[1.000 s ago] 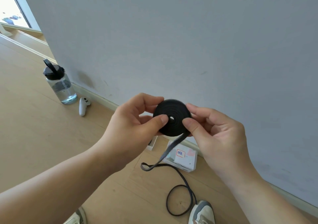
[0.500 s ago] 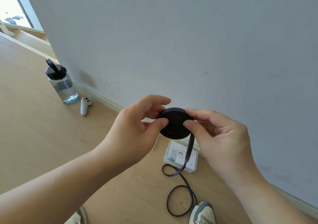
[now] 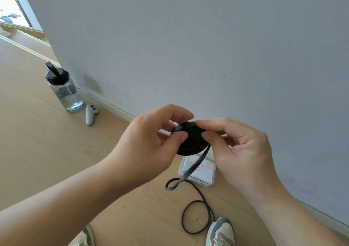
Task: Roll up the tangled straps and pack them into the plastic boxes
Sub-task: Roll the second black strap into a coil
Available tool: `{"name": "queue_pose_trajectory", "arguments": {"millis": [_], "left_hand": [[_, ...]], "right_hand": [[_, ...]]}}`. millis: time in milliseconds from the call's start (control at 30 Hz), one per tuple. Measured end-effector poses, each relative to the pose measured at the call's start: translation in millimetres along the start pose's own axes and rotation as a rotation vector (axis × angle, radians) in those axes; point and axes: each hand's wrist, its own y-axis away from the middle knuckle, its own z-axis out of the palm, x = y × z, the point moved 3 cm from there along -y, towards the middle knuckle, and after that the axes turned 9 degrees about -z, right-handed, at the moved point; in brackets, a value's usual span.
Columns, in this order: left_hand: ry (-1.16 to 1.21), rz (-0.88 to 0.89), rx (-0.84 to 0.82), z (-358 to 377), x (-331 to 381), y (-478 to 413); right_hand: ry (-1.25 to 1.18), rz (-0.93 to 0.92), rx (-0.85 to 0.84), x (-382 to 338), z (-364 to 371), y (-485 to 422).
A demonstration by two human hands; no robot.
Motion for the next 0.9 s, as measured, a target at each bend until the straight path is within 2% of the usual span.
{"name": "queue_pose_trajectory", "arguments": {"millis": [200, 367, 433, 533, 633, 733, 833, 900], "left_hand": [[0.184, -0.146, 0.015, -5, -2, -5], [0.092, -0.192, -0.092, 0, -5, -5], [0.095, -0.179, -0.101, -2, -5, -7], [0.246, -0.222, -0.070, -5, -8, -10], [0.386, -0.289, -0.035, -6, -10, -9], [0.203, -0.234, -0.066, -2, -10, -6], [0.008, -0.079, -0.066, 2, -6, -1], [-0.049, -0.045, -0.046, 3, -5, -2]], "right_hand": [[-0.149, 0.088, 0.079, 2, -3, 0], [0.016, -0.019, -0.011, -1, 0, -1], [0.006, 0.010, 0.004, 0, -1, 0], [-0.098, 0.107, 0.049, 3, -3, 2], [-0.132, 0.127, 0.037, 4, -2, 2], [-0.065, 0.062, 0.001, 3, -1, 1], [0.029, -0.005, -0.039, 3, 2, 1], [0.032, 0.010, -0.020, 2, 2, 0]]}}
